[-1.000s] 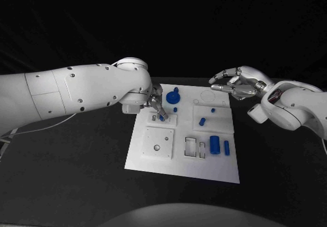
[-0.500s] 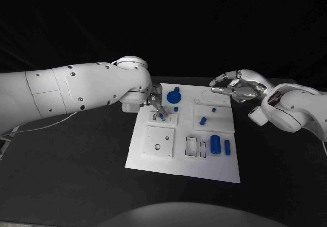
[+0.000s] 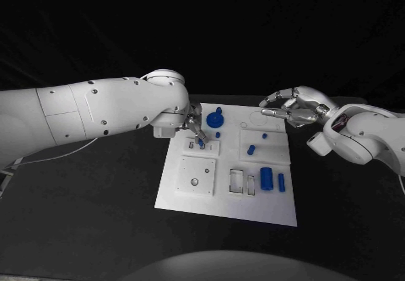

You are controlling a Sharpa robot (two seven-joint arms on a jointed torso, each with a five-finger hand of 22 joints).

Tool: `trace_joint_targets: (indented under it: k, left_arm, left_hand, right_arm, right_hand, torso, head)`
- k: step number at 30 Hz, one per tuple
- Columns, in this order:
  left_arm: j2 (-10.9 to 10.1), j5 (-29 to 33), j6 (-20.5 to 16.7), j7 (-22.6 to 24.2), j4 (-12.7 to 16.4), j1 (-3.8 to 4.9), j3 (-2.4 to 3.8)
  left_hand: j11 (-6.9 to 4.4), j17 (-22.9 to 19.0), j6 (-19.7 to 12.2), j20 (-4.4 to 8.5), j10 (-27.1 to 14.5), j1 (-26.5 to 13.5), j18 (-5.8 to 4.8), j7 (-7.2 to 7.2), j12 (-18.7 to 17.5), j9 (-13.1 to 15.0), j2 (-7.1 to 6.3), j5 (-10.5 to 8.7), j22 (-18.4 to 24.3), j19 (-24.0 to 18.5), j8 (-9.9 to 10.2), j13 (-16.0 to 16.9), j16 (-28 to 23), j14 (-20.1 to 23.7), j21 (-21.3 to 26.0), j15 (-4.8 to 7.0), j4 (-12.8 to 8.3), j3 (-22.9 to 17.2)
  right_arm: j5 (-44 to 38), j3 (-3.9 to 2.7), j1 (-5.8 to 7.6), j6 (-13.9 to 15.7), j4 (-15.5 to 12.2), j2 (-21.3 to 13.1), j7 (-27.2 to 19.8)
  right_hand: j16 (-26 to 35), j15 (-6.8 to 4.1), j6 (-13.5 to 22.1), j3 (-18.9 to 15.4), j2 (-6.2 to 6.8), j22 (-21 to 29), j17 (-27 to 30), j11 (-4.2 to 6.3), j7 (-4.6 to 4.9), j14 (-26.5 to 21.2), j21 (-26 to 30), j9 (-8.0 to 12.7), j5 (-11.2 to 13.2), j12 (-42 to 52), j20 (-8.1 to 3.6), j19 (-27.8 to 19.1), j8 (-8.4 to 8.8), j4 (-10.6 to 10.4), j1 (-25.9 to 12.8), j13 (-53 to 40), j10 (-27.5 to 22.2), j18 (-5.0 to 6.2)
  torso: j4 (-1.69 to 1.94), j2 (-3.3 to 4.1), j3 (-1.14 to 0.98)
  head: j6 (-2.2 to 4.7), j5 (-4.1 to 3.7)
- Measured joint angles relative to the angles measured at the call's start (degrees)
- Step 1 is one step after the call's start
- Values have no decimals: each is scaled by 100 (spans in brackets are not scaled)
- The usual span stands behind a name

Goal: Assemble the parts on the task board

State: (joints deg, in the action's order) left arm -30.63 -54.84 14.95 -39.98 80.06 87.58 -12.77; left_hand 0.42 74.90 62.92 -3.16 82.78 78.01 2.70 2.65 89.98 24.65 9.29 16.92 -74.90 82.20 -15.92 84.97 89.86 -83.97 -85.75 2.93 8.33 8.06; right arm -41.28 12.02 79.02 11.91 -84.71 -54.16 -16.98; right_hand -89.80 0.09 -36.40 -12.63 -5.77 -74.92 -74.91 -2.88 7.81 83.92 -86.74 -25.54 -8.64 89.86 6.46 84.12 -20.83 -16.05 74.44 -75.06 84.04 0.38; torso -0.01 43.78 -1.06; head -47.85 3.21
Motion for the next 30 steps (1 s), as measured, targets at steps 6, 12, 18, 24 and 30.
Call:
trace_joint_targets:
  k: [6,12,18,24,30]
  left_arm:
    - [21,8,-11,0,-28,-8,0]
    - [40,17,-12,0,-57,-30,-3]
    - [45,42,-11,0,-90,-55,-7]
    - [44,62,-12,0,-91,-62,-8]
    - [53,84,-13,-1,-93,-68,-9]
  left_hand:
    - [8,0,-10,0,-8,0,1,10,0,11,0,-30,-4,0,1,27,0,1,0,-1,2,-36]
    - [9,5,-29,0,-9,1,0,-9,0,11,1,-32,-4,0,7,29,0,3,0,-3,10,-62]
    - [9,4,-41,0,-9,15,0,0,6,25,15,-42,-4,0,21,33,0,-13,0,12,19,-98]
    - [9,4,-41,0,-9,15,0,1,7,30,15,-45,-4,0,22,47,0,-18,0,7,11,-106]
    - [9,3,-51,21,-9,15,1,11,8,36,15,-45,-3,-22,22,76,0,-21,21,3,13,-138]
  right_arm:
    - [0,0,-7,1,14,1,-6]
    - [0,0,-16,1,23,11,-13]
    - [0,0,-24,1,36,15,-22]
    - [0,0,-30,0,49,12,-26]
    - [0,0,-34,0,54,11,-27]
  right_hand:
    - [0,0,0,0,0,0,0,0,0,0,0,0,0,0,0,0,0,0,0,-1,0,0]
    - [0,0,0,0,0,1,0,0,0,0,0,0,0,0,21,-21,0,0,0,-2,0,0]
    - [0,0,0,0,-1,1,0,0,0,0,0,5,0,0,21,-21,0,0,1,-3,0,0]
    - [0,0,0,0,-23,1,1,0,0,0,-1,5,0,17,21,-21,0,0,23,1,0,0]
    - [0,0,-21,0,-23,-3,1,0,21,0,32,5,0,21,21,-21,0,0,23,2,0,0]
  torso:
    - [2,-2,-3]
    - [3,-4,-3]
    - [7,-4,-2]
    - [8,-4,1]
    - [10,-4,1]
  head:
    - [-6,-2]
    - [-9,1]
    - [-21,1]
    - [-28,-1]
    - [-48,18]
